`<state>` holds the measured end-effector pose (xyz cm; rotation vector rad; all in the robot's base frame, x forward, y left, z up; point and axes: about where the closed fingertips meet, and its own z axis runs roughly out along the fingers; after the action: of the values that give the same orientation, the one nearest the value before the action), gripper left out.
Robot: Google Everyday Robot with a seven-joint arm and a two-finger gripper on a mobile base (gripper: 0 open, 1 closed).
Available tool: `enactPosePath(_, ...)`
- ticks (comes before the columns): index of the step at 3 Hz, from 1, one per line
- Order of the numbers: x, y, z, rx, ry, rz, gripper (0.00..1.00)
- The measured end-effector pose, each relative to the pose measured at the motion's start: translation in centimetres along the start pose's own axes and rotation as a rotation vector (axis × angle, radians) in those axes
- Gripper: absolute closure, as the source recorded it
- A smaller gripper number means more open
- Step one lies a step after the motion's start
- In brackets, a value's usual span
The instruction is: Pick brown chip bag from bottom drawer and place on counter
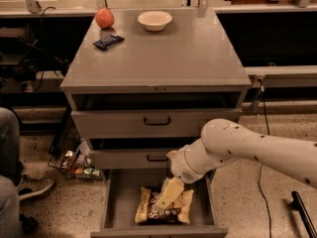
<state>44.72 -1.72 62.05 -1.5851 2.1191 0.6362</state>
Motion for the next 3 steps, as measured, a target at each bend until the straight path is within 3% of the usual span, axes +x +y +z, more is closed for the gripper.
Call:
enactPosePath(1, 0.9, -1.2, 1.9, -0.018, 0.024, -0.036, 0.0)
enactPosePath(2, 3.7, -4.0, 5.5, -0.037, 0.062, -0.09, 0.0)
enactPosePath(3, 9.4, -7.5, 9.7, -0.029, 0.071, -0.124, 0.0)
